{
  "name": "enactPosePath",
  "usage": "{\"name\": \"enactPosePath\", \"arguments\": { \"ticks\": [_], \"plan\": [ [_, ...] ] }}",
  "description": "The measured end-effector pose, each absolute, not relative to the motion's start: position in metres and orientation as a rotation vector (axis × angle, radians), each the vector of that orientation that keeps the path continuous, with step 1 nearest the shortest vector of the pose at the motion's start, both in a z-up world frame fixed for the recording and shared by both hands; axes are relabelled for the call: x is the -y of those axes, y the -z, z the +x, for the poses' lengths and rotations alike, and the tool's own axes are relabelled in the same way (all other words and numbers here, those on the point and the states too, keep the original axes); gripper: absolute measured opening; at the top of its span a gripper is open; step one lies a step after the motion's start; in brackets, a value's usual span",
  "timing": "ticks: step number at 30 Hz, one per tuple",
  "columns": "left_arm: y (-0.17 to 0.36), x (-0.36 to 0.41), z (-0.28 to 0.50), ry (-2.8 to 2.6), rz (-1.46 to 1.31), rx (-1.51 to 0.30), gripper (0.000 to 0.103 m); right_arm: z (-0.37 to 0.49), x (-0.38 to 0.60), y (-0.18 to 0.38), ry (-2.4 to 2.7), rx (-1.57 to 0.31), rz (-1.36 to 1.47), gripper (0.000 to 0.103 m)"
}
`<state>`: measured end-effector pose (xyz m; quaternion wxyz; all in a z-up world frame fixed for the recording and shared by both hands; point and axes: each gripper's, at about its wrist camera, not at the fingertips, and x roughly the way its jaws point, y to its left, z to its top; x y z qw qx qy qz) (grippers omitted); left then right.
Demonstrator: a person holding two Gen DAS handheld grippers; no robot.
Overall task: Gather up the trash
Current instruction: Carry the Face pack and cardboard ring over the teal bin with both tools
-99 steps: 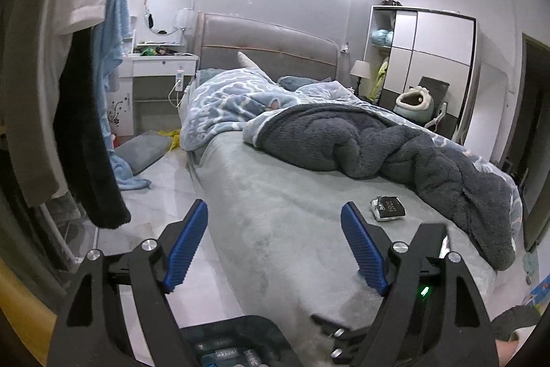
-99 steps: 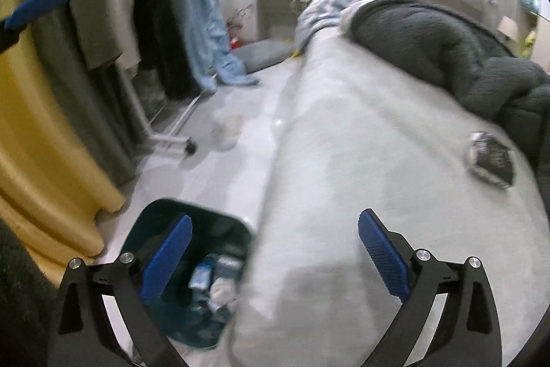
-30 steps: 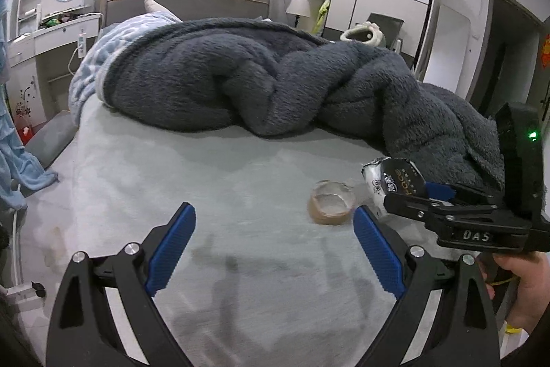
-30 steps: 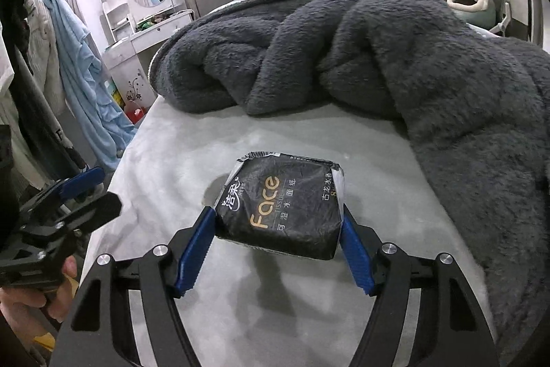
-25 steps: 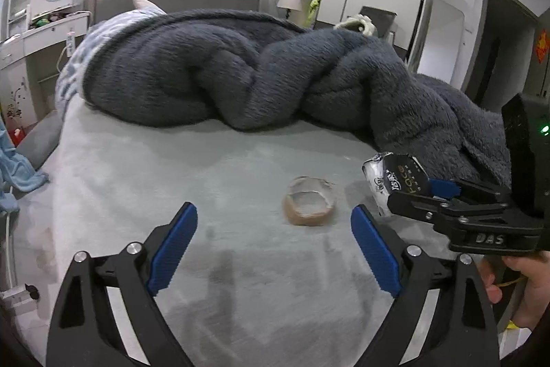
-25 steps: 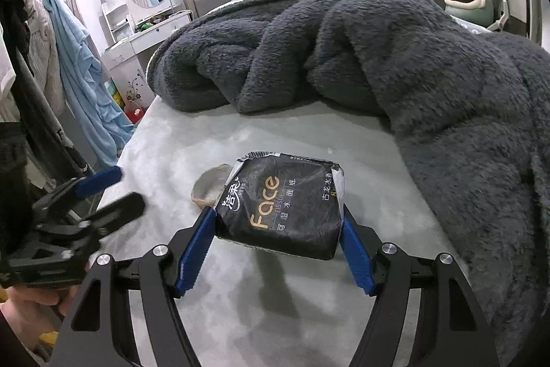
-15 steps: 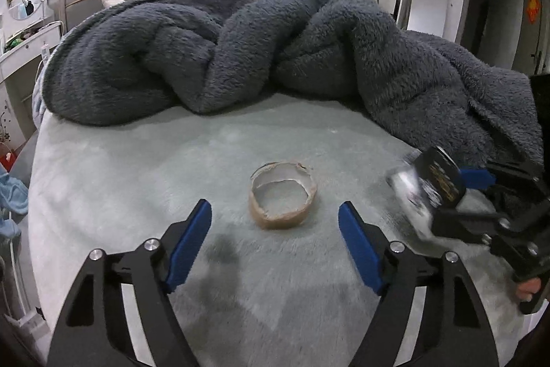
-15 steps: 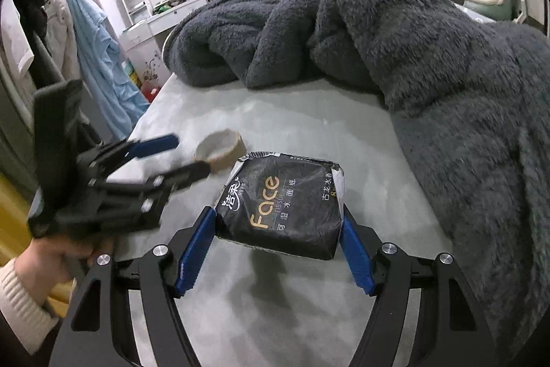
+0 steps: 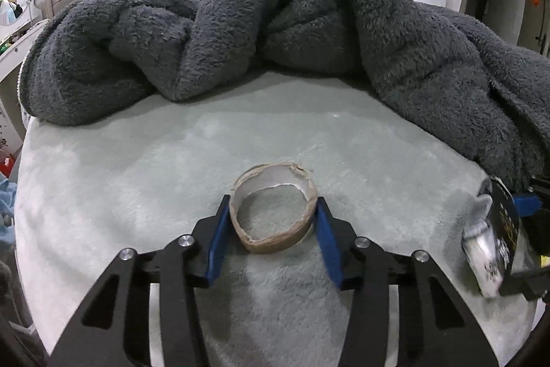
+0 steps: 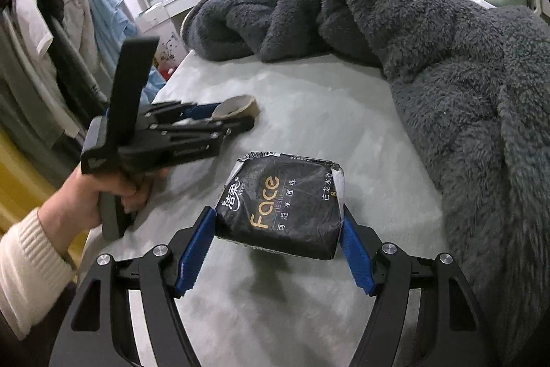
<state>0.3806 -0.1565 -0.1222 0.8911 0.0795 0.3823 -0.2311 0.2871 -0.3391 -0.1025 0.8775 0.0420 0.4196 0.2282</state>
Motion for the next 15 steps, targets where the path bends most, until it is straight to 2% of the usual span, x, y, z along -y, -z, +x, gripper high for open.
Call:
{"name": "enactPosePath", "arguments": {
  "ticks": [15],
  "plan": [
    [0.102, 0.14, 0.294, 0.472, 0.204, -0.776, 0.049, 0.25, 0.34, 0.077, -0.412, -0.882, 0.126, 0.071]
  ]
}}
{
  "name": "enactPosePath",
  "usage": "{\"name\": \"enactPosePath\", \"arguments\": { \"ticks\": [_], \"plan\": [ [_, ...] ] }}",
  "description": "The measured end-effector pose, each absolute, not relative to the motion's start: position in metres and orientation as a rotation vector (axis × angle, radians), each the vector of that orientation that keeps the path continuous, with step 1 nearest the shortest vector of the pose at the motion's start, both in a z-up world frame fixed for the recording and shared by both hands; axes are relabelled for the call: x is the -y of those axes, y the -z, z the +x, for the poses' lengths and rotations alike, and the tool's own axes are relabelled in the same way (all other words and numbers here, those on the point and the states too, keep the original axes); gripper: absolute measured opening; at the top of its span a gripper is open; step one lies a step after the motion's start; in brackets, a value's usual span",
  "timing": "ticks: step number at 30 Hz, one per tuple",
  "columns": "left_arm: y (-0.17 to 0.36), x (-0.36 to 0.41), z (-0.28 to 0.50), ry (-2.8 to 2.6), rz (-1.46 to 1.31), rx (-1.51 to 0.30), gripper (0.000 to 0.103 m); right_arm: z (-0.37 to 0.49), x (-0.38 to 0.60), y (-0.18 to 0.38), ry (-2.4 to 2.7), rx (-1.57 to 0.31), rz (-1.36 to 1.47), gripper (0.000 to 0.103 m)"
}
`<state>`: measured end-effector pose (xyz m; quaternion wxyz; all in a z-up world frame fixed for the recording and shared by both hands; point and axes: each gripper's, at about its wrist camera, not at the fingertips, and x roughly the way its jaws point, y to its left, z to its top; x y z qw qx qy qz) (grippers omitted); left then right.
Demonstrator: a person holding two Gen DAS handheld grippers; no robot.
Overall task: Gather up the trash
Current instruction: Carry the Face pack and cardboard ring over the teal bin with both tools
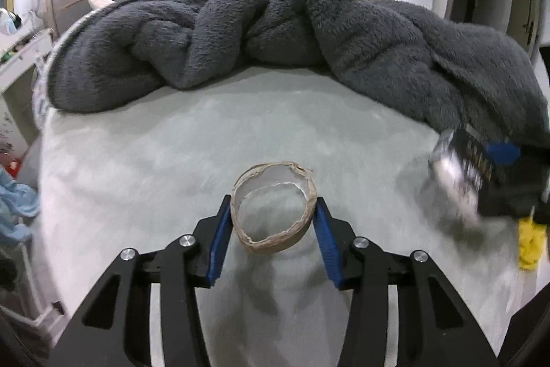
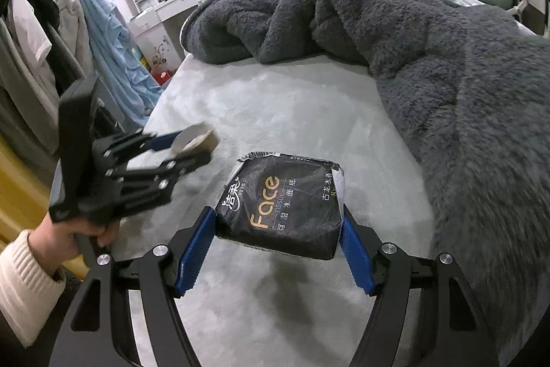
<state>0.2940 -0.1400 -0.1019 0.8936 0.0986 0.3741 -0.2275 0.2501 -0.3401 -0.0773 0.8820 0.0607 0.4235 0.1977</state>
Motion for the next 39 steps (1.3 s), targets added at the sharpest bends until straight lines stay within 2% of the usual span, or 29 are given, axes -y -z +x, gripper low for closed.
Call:
{"name": "enactPosePath", "arguments": {
  "ticks": [20, 39],
  "plan": [
    [0.09, 0.06, 0.172, 0.344, 0.123, -0.793, 0.049, 0.174, 0.261, 0.057, -0.405, -0.86, 0.106, 0.071],
    [0.114, -0.025, 0.161, 0.157, 0.009, -0.885, 0.049, 0.168, 0.164, 0.037, -0.526, -0.813, 0.083, 0.071]
  ]
}}
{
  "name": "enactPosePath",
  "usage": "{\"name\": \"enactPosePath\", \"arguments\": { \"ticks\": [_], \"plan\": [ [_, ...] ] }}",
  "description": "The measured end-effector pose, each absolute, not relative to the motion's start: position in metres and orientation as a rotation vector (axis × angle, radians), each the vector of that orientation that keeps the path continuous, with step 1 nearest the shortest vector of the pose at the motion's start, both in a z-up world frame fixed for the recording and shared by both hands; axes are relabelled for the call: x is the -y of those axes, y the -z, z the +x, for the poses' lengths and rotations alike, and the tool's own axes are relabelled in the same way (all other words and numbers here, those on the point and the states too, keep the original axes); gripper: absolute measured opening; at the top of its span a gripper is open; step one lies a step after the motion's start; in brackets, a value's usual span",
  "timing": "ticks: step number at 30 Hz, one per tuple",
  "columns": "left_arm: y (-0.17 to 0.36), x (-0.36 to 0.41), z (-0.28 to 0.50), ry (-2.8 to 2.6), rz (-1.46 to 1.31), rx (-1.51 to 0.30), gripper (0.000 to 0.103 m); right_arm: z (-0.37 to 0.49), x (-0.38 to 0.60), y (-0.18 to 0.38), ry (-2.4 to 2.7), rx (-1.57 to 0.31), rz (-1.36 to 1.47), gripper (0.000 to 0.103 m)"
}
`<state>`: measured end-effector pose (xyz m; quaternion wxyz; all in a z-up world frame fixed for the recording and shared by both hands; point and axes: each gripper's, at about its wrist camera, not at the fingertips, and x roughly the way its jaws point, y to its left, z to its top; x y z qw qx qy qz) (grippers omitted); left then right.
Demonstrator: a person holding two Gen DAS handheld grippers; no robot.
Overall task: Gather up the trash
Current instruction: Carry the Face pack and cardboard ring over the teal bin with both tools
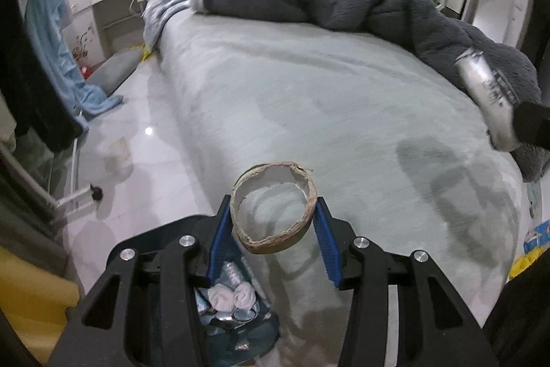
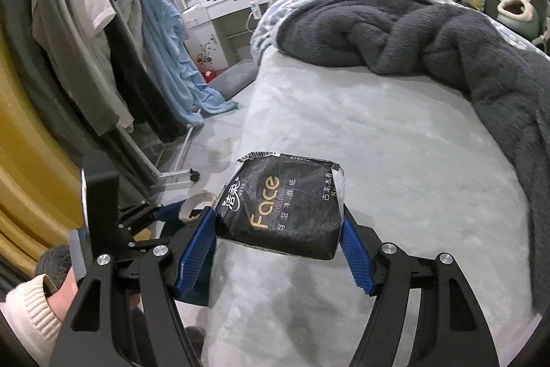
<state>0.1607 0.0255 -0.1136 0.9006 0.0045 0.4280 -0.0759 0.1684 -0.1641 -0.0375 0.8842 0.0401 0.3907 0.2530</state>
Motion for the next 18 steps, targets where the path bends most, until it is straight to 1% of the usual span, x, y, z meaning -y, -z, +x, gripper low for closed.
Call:
{"name": "enactPosePath", "arguments": {
  "ticks": [11, 18],
  "plan": [
    [0.144, -0.084, 0.158, 0.04, -0.067, -1.008, 0.049, 0.175, 0.106, 0.044, -0.604, -0.834, 0.038, 0.071],
    [0.158, -0.123, 0.147, -0.018, -0.117, -1.055, 0.049, 0.179, 0.067, 0.052, -0.648, -0.858, 0.007, 0.071]
  ]
}}
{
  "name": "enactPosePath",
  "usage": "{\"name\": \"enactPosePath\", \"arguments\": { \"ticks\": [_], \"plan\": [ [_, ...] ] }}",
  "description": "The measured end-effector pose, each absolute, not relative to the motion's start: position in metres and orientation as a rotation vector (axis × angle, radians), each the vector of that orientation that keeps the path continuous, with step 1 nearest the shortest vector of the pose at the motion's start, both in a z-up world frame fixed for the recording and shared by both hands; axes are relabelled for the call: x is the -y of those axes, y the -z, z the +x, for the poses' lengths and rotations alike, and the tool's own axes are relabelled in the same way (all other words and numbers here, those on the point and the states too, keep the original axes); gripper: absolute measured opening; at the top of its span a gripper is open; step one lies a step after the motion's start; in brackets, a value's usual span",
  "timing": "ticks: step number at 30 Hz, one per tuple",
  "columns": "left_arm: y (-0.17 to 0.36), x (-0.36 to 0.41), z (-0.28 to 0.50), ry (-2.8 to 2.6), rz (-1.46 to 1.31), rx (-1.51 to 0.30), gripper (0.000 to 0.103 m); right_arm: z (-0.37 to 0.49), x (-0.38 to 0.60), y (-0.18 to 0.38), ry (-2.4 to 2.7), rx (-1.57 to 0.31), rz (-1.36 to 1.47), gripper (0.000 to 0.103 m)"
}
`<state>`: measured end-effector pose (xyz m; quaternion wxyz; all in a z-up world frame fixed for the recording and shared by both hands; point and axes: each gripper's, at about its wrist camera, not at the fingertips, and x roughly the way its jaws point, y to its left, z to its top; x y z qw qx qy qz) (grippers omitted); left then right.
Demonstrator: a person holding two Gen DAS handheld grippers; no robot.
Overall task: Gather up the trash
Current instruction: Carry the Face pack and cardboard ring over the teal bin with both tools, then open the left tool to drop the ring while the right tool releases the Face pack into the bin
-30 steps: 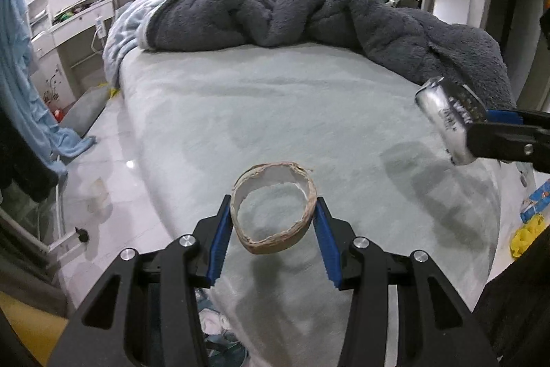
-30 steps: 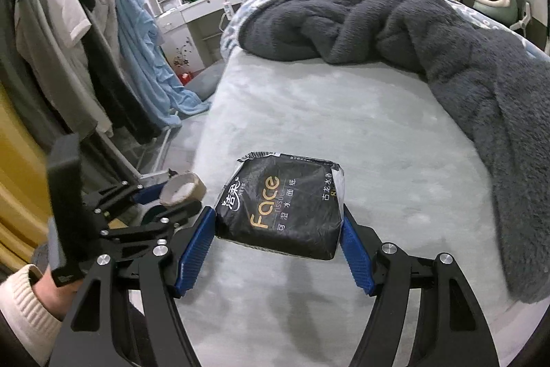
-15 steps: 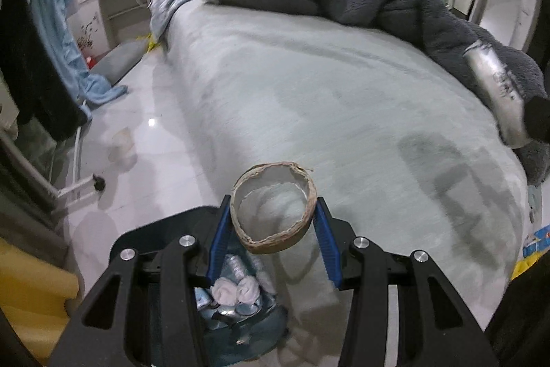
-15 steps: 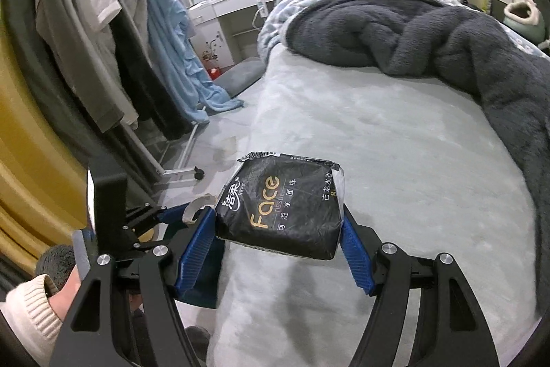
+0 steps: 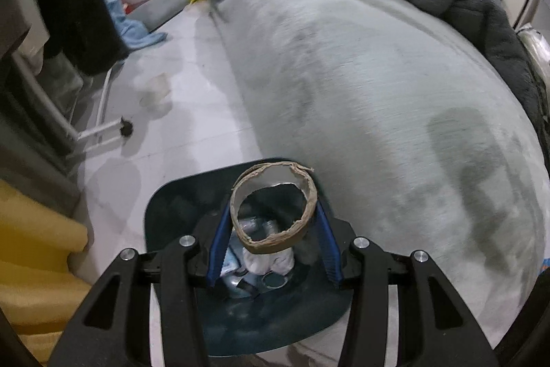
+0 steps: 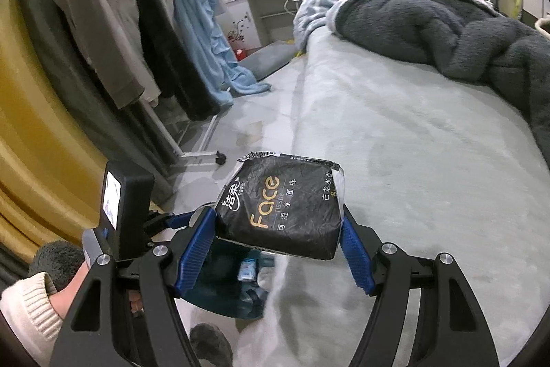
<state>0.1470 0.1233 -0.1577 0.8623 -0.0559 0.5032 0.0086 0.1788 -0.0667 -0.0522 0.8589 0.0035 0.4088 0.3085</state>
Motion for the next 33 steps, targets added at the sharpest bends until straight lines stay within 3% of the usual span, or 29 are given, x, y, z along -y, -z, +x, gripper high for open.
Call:
{"name": "enactPosePath", "arguments": {
  "ticks": [25, 30, 33],
  "plan": [
    [0.227, -0.189, 0.122, 0.025, -0.254, -1.372, 0.05, 0.19, -0.057, 0.105, -0.761, -0.992, -0.133, 0.071],
    [0.226, -0.201, 0.112, 0.041, -0.296, -1.392, 0.07, 0.195, -0.066, 0.124, -0.742, -1.035, -0.158, 0.071],
    [0.223, -0.208, 0.107, 0.054, -0.31, -1.386, 0.075, 0.198, -0.072, 0.138, -0.729, -1.07, -0.163, 0.071]
  ]
}}
